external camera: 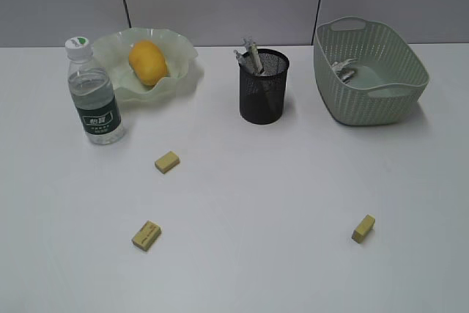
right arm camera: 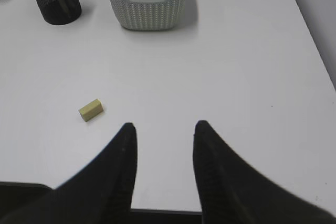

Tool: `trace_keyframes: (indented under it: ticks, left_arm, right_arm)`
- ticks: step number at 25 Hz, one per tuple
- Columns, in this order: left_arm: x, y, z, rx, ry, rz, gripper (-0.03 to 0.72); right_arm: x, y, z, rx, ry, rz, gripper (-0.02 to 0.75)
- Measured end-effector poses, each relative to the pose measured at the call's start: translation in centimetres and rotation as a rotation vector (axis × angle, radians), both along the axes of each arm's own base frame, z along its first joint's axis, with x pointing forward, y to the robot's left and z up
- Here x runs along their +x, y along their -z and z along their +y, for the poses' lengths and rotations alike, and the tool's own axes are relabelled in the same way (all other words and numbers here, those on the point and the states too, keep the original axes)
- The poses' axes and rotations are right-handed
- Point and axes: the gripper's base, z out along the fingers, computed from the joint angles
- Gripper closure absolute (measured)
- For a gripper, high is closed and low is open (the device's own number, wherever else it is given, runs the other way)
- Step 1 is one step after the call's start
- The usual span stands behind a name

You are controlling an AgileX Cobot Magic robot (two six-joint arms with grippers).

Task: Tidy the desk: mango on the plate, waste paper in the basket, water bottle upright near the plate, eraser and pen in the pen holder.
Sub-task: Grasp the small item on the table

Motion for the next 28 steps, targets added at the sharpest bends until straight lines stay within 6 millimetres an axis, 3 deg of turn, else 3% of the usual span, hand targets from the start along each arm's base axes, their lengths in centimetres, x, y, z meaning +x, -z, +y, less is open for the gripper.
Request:
trace_keyframes:
  ticks: [6, 13, 28]
  left_arm:
    - [0.0, 0.0, 0.0, 0.0, 0.0, 0.0, 0.141]
    - [0.0, 0.0, 0.0, 0.0, 0.0, 0.0, 0.141]
    - [-0.01, 0.0, -0.1, -0.01, 0.007, 0.0, 0.141]
  right_arm:
    - [0.0, 0.0, 0.0, 0.0, 0.0, 0.0, 0.425]
    - [0.0, 0.0, 0.0, 0.0, 0.0, 0.0, 0.106]
    - [0.0, 0.0, 0.0, 0.0, 0.0, 0.0, 0.078]
